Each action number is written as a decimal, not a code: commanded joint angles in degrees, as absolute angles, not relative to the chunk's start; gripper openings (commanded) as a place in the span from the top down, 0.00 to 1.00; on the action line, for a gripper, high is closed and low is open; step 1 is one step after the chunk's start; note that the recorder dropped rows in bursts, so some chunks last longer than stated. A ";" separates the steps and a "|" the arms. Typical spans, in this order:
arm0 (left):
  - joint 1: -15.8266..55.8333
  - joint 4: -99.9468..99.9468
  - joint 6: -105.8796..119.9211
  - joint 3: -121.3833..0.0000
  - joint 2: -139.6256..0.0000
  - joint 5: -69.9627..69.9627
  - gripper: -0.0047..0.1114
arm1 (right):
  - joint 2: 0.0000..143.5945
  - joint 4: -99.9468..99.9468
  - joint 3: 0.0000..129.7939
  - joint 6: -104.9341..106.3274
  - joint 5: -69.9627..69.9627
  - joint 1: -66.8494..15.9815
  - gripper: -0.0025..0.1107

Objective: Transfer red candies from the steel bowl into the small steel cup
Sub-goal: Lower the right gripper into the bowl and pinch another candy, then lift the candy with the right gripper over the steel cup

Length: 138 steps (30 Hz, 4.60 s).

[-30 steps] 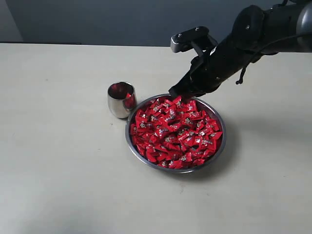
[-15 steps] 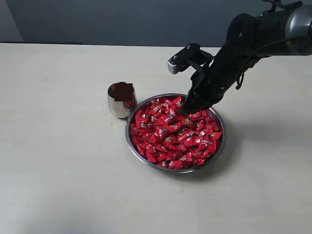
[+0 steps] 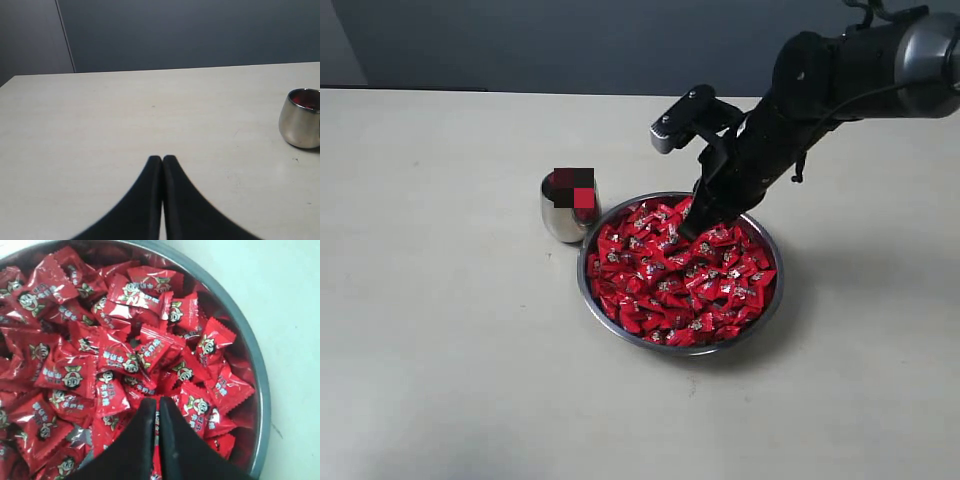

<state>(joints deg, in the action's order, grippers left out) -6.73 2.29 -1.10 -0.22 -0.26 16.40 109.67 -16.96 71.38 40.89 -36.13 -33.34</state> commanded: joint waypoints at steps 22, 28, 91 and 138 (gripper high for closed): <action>-6.77 2.20 -1.15 0.00 0.00 16.30 0.96 | 113.49 -13.49 71.72 42.65 -36.05 -34.01 0.74; -6.77 2.20 -1.15 0.00 0.00 16.30 0.96 | 113.49 -13.49 71.72 42.65 -34.68 -34.12 0.74; -6.77 2.32 -1.15 0.00 0.00 16.30 0.96 | 115.71 -15.02 71.72 42.70 -34.04 -34.12 0.98; -6.77 2.32 -1.15 0.00 0.00 16.30 0.96 | 130.59 -21.70 112.36 37.64 -46.56 -42.08 0.98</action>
